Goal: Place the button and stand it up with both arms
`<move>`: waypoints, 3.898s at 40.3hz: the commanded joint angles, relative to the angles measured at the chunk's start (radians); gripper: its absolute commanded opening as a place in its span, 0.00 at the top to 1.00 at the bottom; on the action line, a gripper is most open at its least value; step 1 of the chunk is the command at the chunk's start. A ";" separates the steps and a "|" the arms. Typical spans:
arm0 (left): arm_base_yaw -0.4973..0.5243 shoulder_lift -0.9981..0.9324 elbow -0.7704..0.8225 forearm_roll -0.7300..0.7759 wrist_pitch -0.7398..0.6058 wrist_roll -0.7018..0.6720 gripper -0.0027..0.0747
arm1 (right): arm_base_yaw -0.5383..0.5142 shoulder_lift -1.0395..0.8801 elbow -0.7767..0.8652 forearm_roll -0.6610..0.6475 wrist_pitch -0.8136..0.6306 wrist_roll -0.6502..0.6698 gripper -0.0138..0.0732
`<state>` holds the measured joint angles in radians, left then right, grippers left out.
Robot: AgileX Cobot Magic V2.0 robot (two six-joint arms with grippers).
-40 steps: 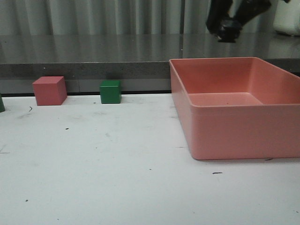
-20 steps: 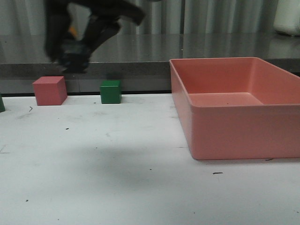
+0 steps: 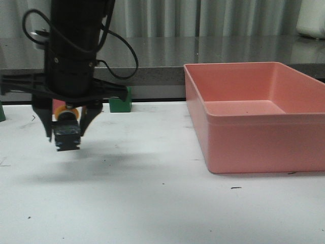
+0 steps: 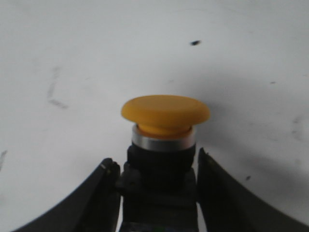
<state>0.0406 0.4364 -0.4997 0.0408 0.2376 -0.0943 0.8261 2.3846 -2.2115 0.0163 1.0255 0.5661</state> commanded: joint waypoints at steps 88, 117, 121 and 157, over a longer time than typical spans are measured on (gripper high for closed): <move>0.002 0.012 -0.036 -0.007 -0.077 -0.008 0.07 | -0.609 -0.877 0.327 0.029 0.315 -0.474 0.91; 0.002 0.012 -0.036 -0.007 -0.077 -0.008 0.07 | -0.804 -1.691 1.495 -0.060 -0.370 -0.510 0.91; 0.002 0.012 -0.036 -0.007 -0.077 -0.008 0.07 | -0.804 -1.834 1.625 -0.089 -0.487 -0.510 0.91; -0.095 0.338 -0.194 -0.070 -0.066 -0.008 0.07 | -0.804 -2.201 1.847 -0.091 -0.695 -0.510 0.91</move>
<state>-0.0125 0.7044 -0.6170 -0.0077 0.2381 -0.0943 0.0257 0.1747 -0.3380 -0.0584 0.4163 0.0653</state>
